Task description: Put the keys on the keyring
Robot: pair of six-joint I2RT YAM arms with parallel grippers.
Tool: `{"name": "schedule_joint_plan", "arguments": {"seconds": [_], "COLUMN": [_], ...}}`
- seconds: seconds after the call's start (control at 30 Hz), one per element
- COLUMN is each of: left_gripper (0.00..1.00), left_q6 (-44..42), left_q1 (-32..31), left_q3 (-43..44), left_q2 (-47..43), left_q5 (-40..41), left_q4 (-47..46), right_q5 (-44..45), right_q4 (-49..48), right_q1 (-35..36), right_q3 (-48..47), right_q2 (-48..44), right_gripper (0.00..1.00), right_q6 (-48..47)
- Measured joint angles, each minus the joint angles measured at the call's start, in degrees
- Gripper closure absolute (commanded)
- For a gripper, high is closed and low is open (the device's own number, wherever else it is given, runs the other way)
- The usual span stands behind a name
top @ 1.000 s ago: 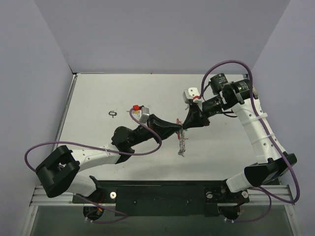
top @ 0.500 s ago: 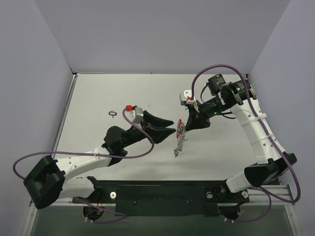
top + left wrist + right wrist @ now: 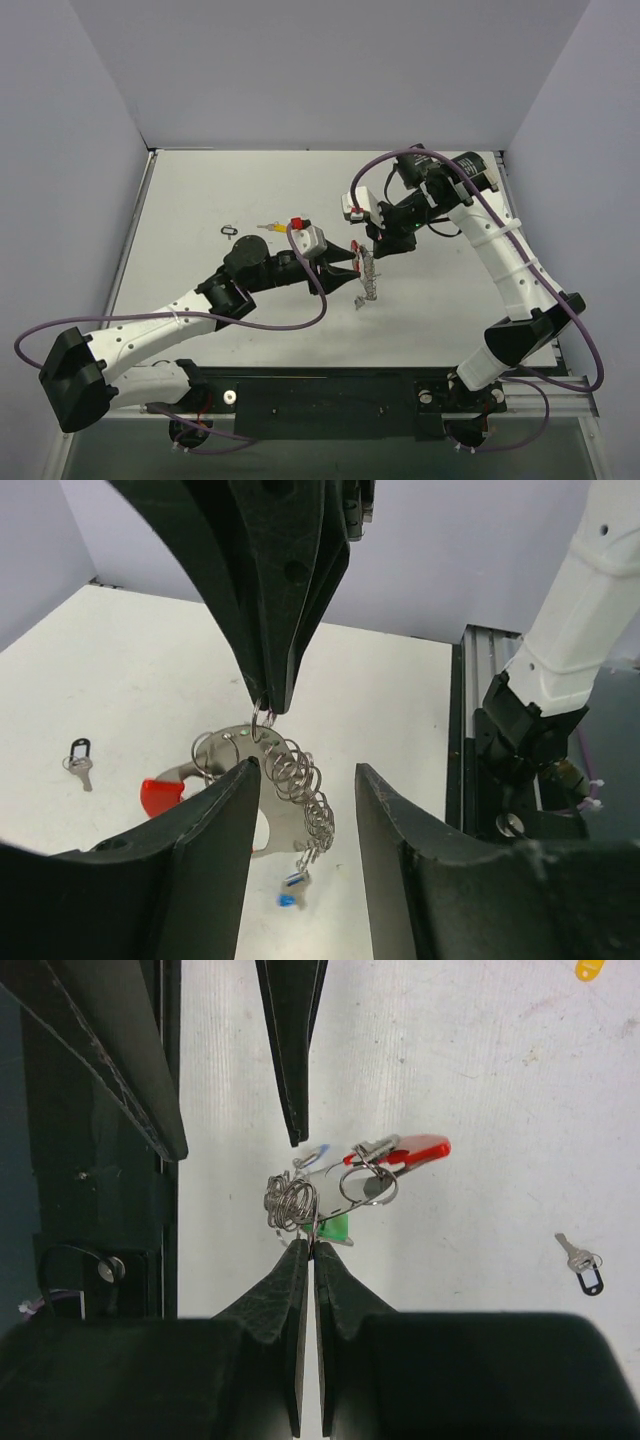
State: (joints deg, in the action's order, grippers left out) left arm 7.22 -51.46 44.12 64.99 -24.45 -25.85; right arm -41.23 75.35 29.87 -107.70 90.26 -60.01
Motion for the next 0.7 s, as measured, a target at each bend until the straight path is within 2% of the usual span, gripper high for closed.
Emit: {"name": "schedule_joint_plan", "arguments": {"seconds": [0.13,0.3,0.7], "left_gripper": [0.54,0.62,0.63], "left_q6": [-6.0,-10.8,-14.3], "left_q1": [-1.2,-2.6,-4.7], "left_q3": [2.1,2.1,2.1], "left_q2": [1.1,1.9,5.9], "left_q5": [1.7,3.7,8.9], "left_q4": [3.2,2.4,-1.8], "right_q5": [2.0,2.8,3.0], "right_q4": [0.0,0.0,0.0], "right_q1": [0.8,1.0,1.2], "right_q3": [0.0,0.0,0.0], "right_q2": [0.3,0.4,0.5], "right_gripper": [1.00,1.00,1.00], "right_q6": [0.5,0.7,1.1]}}
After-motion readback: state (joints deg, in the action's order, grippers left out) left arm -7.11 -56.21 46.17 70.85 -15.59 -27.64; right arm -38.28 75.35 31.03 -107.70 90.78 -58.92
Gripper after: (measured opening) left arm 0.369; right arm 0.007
